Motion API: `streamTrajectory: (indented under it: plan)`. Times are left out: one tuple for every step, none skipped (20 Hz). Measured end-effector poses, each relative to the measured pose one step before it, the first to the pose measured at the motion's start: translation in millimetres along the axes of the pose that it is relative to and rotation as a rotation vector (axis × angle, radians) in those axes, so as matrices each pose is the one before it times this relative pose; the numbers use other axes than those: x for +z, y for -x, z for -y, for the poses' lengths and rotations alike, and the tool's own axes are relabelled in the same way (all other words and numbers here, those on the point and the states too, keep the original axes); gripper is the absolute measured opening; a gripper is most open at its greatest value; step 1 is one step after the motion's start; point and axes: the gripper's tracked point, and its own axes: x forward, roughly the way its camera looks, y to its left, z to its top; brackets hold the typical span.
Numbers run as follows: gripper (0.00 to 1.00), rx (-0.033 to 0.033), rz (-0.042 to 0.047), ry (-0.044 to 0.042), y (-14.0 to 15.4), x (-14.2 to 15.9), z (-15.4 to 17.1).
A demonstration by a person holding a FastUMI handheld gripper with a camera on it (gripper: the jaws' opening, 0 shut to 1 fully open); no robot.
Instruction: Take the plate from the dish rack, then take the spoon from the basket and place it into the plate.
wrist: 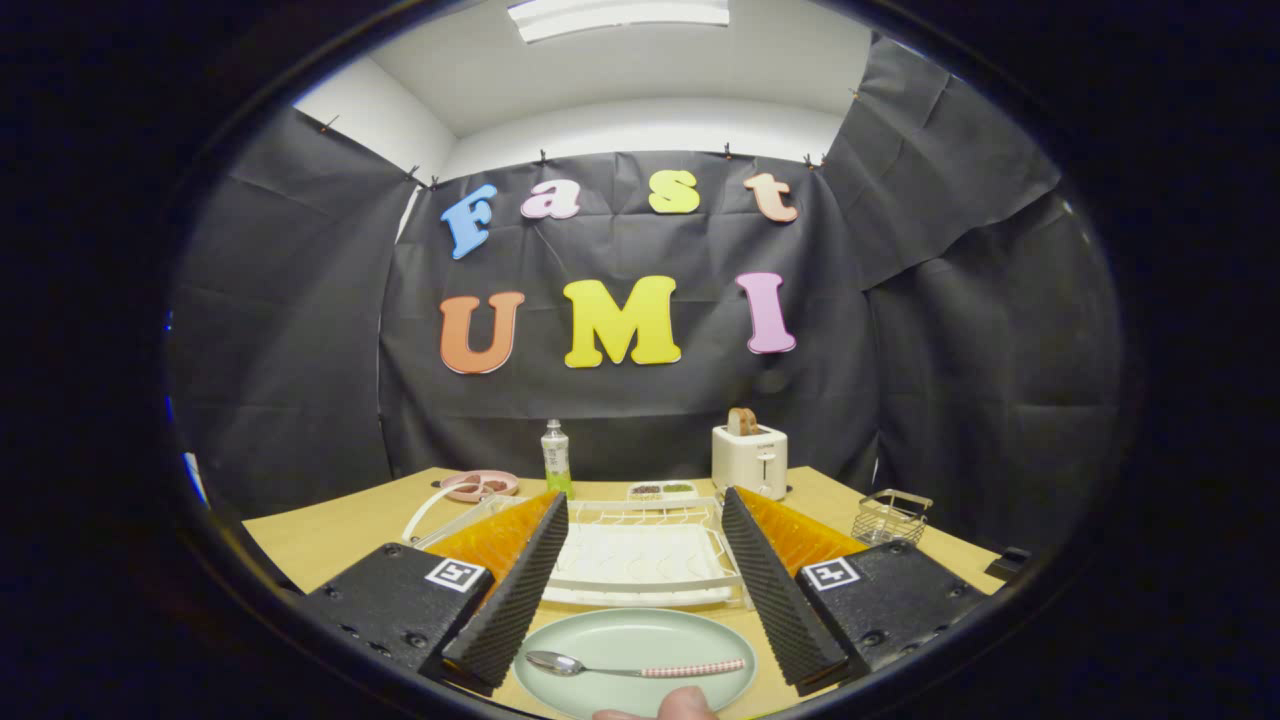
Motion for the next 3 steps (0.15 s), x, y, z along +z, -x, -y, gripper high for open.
streamTrajectory:
  plan:
    - [1.00, 0.00408, -0.00410, -0.00165, -0.94, -0.72, -2.08]
    - [1.00, 0.00381, -0.00225, -0.00085, -1.73, -1.11, -2.74]
    - [1.00, 0.00464, -0.00176, -0.00164, -0.39, 0.00, -2.96]
